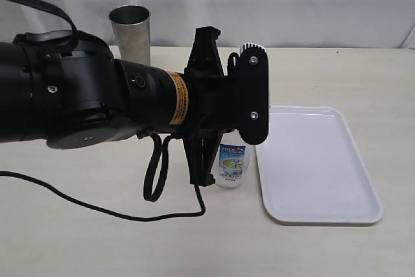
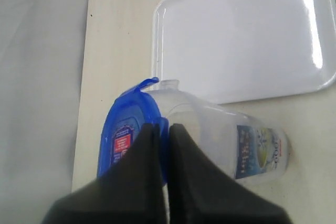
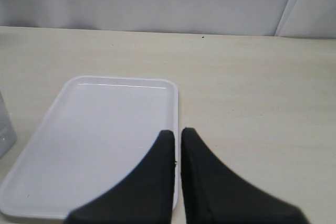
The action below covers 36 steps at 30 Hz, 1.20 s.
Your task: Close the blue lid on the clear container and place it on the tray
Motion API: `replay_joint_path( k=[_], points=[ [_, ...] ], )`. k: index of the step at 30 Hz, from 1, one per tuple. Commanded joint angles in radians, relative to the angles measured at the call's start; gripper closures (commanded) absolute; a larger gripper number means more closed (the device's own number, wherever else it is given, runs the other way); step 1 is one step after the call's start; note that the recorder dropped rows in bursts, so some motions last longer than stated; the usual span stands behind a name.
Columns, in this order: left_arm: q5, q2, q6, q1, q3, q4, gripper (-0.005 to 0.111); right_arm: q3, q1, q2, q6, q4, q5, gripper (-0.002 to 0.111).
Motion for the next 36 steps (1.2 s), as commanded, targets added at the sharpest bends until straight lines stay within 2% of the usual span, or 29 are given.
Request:
replay_joint_path(
  k=[1, 24, 36],
  points=[
    [-0.006, -0.007, -0.013, -0.009, 0.006, -0.02, 0.107, 0.003, -0.003, -0.005, 0.001, -0.001, -0.005, 0.104],
    [-0.003, -0.007, -0.013, -0.009, 0.006, -0.141, 0.107, 0.003, -0.003, -0.005, 0.001, -0.001, -0.005, 0.104],
    [-0.089, -0.007, 0.017, -0.009, 0.006, -0.126, 0.107, 0.003, -0.003, -0.005, 0.001, -0.001, -0.005, 0.104]
  ],
)
